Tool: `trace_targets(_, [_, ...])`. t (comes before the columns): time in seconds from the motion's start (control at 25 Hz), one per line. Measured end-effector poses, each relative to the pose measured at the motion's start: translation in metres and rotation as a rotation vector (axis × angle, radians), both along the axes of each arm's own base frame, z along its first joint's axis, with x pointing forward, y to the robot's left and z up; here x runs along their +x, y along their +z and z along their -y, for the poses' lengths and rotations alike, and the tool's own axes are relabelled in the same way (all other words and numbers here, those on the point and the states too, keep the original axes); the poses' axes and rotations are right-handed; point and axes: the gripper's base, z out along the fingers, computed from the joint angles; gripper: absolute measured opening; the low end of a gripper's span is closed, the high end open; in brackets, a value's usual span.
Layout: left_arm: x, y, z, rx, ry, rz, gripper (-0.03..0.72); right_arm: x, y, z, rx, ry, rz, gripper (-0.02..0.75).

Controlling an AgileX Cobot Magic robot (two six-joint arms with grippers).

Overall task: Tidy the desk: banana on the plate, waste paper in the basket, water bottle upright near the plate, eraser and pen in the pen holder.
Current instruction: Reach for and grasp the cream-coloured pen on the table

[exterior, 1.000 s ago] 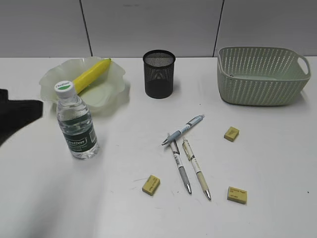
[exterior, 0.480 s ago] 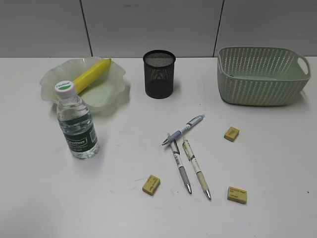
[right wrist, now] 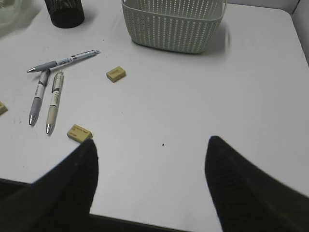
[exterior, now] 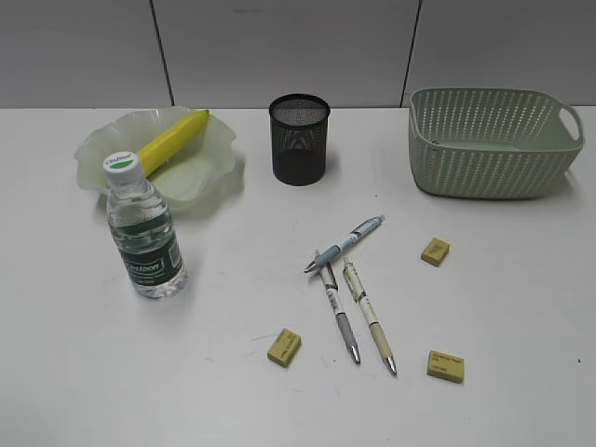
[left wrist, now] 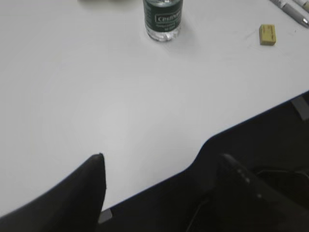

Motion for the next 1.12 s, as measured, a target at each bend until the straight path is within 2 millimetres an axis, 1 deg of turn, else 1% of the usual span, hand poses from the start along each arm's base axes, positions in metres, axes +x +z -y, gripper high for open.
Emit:
trace_targets(0.2, [-0.022, 0.003, -0.014, -0.083, 0.004, 0.154, 0.517, 0.0, 0.0, 0.0, 0.0, 0.0, 0.0, 0.546])
trace_targets(0.4, [-0.042, 0.002, -0.026, -0.16, 0.026, 0.274, 0.515, 0.0, 0.0, 0.0, 0.0, 0.0, 0.0, 0.546])
trace_targets(0.6, [-0.041, 0.002, -0.027, -0.173, 0.035, 0.298, 0.514, 0.0, 0.0, 0.0, 0.0, 0.001, 0.001, 0.546])
trace_targets(0.76, [-0.036, 0.0, -0.024, -0.19, 0.03, 0.336, 0.498, 0.001, 0.001, 0.0, -0.019, 0.01, 0.002, 0.546])
trace_targets(0.84, [-0.035, -0.001, -0.022, -0.196, 0.027, 0.342, 0.491, 0.007, 0.004, -0.002, -0.037, 0.025, -0.015, 0.546])
trace_targets(0.96, [-0.034, -0.001, -0.022, -0.197, 0.027, 0.344, 0.486, 0.023, 0.011, -0.009, -0.047, 0.073, -0.056, 0.546])
trace_targets(1.12, [-0.034, -0.001, -0.022, -0.198, 0.026, 0.347, 0.472, 0.057, 0.02, -0.022, -0.056, 0.136, -0.162, 0.546])
